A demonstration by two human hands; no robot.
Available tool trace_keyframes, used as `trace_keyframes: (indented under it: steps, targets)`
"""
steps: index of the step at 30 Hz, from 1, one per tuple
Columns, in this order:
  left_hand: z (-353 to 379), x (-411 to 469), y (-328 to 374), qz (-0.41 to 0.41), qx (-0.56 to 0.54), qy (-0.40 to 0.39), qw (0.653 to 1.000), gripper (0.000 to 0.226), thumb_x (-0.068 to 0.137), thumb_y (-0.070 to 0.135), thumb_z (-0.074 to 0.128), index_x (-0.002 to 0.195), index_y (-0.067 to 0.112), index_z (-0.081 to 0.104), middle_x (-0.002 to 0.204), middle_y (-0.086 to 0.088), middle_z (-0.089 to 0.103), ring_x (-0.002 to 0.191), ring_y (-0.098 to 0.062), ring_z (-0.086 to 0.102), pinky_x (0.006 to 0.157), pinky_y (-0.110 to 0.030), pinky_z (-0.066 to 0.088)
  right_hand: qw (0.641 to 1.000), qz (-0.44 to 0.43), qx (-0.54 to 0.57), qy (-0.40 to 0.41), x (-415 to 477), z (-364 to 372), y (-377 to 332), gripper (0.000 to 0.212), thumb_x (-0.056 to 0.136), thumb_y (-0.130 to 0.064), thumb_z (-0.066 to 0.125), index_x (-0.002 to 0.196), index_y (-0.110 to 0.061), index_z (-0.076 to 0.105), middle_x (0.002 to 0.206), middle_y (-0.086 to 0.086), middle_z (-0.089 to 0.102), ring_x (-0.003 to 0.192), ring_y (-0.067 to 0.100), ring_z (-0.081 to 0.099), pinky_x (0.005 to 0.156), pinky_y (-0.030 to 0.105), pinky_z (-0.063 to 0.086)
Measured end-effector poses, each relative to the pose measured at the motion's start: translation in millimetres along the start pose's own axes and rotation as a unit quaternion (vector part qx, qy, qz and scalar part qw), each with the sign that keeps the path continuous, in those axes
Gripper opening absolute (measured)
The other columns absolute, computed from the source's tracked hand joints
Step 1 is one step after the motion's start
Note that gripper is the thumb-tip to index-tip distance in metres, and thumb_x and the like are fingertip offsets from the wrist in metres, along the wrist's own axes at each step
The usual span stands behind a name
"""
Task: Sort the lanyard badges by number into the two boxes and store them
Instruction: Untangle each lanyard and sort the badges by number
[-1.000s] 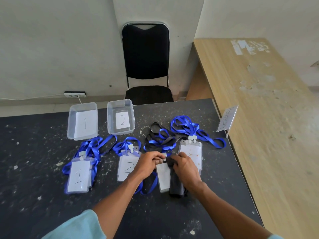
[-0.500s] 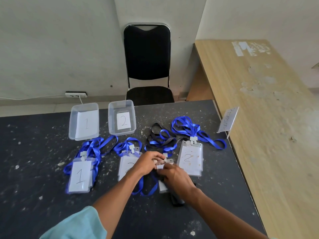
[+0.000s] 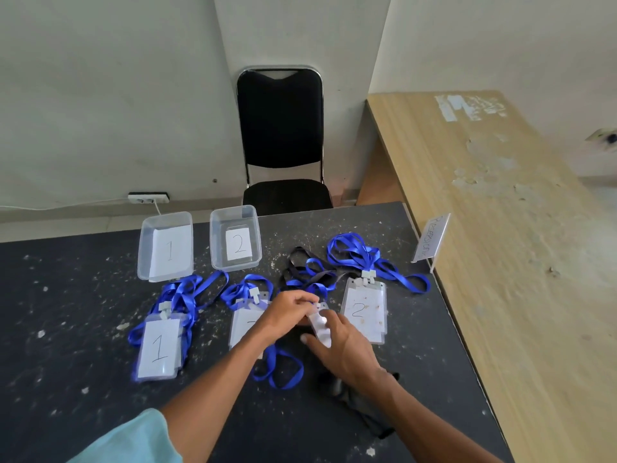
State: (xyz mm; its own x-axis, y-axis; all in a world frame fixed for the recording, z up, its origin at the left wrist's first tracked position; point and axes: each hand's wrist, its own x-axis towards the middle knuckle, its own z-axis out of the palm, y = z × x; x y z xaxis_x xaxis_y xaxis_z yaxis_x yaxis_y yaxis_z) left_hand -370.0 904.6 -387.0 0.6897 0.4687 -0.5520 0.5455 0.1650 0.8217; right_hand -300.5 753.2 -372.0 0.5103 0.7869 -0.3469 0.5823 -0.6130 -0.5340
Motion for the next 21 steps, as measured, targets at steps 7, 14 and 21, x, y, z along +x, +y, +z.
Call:
trace_keyframes:
  steps: [7, 14, 21]
  targets:
    - [-19.5, -14.5, 30.7, 0.074, 0.067, 0.058, 0.993, 0.032, 0.101, 0.015, 0.042, 0.119, 0.023, 0.068, 0.097, 0.001, 0.064, 0.082, -0.014, 0.058, 0.076, -0.027, 0.048, 0.965, 0.084, 0.24, 0.056, 5.7, -25.7, -10.2, 0.017, 0.094, -0.008, 0.046, 0.097, -0.019, 0.059, 0.087, 0.0, 0.067, 0.086, 0.024, 0.064, 0.076, 0.041, 0.054]
    - [-22.3, -36.5, 48.2, 0.061, 0.027, -0.075, 0.995, 0.043, 0.088, 0.069, 0.05, 0.113, 0.039, 0.069, 0.11, 0.007, 0.073, 0.109, -0.015, 0.065, 0.101, -0.041, 0.046, 0.856, 0.136, 0.497, 0.034, 9.1, -61.5, -16.8, 0.017, 0.095, -0.003, 0.048, 0.098, -0.01, 0.063, 0.095, 0.02, 0.068, 0.084, 0.029, 0.068, 0.058, 0.041, 0.058]
    - [-27.5, -41.8, 60.4, 0.094, -0.045, -0.032, 0.994, 0.027, 0.098, 0.03, 0.059, 0.122, 0.02, 0.063, 0.111, -0.003, 0.073, 0.107, -0.021, 0.069, 0.094, -0.047, 0.056, 0.9, 0.081, 0.425, 0.051, 22.6, -90.4, -30.6, 0.03, 0.098, -0.021, 0.042, 0.121, -0.022, 0.06, 0.111, 0.005, 0.069, 0.1, 0.019, 0.066, 0.087, 0.042, 0.056]
